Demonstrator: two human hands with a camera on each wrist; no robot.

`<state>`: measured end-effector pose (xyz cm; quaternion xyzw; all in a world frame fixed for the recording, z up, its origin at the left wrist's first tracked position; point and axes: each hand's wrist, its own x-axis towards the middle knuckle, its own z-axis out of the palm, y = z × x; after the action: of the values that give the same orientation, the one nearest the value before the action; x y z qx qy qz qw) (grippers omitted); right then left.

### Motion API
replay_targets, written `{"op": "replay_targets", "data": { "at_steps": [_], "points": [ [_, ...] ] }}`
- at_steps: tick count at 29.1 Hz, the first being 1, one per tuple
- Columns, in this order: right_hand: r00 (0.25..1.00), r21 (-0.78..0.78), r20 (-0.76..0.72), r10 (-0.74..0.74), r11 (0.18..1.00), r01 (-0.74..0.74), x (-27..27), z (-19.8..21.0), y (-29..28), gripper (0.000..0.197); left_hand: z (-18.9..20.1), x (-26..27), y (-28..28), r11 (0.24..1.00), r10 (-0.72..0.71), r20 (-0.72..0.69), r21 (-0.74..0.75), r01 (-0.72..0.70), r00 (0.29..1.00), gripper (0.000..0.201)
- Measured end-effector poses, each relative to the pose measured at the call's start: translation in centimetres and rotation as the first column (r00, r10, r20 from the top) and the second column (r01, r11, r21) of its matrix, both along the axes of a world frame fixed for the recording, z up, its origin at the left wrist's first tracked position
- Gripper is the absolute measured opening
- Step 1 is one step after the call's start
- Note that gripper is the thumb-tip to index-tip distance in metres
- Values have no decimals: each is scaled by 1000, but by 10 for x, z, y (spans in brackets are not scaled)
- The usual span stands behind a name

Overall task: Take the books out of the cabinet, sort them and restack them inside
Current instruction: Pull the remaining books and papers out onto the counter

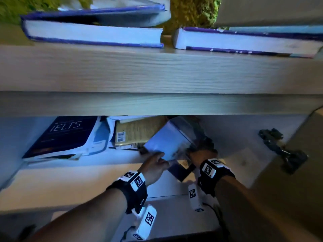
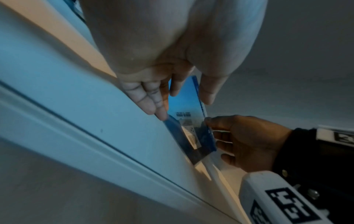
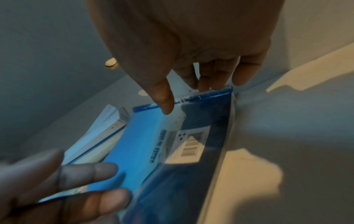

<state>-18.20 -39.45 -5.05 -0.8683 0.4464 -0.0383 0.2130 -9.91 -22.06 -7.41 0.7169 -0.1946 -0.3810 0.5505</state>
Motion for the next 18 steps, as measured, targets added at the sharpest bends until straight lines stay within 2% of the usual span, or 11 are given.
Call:
{"op": "replay_targets", "data": {
  "at_steps": [1, 2, 5, 8, 10, 11, 12, 14, 16, 18],
  "points": [
    [999, -16, -42, 24, 1000, -25, -2, -1, -5, 59, 1, -3, -1, 1000, 14, -11, -16, -14, 1000, 56],
    [999, -26, -21, 34, 999, -34, -4, 1, -10, 51, -1, -3, -4, 998, 51, -31, -25, -52, 998, 58],
    [979, 66, 188, 73, 994, -87, -10, 2, -6, 17, 2, -4, -8, 991, 107, -66, -69, -111, 992, 68],
    [895, 138, 419, 151, 964, -227, -13, 11, 30, 14, 12, -4, -4, 973, 180, -134, -125, -196, 975, 65],
    [827, 91, 494, 269, 930, -356, -10, 23, 65, 13, 21, -2, 6, 959, 208, -190, -151, -238, 959, 70],
    [789, 44, 494, 365, 896, -443, -7, 28, 81, 13, 24, 0, 12, 941, 242, -236, -180, -287, 941, 66],
    [744, 14, 484, 461, 846, -533, -3, 34, 98, 11, 22, 5, 19, 910, 300, -264, -210, -358, 917, 53],
    [660, 19, 428, 617, 724, -689, 6, 38, 118, 10, 23, 13, 40, 851, 411, -257, -235, -469, 875, 16],
    [666, 144, 466, 583, 692, -707, 21, 30, 112, 11, 22, 19, 67, 832, 465, -270, -190, -521, 843, 15],
    [728, 209, 572, 378, 791, -575, 48, 9, 85, 14, 15, 24, 97, 836, 471, -305, -148, -529, 828, 22]
  ]
}}
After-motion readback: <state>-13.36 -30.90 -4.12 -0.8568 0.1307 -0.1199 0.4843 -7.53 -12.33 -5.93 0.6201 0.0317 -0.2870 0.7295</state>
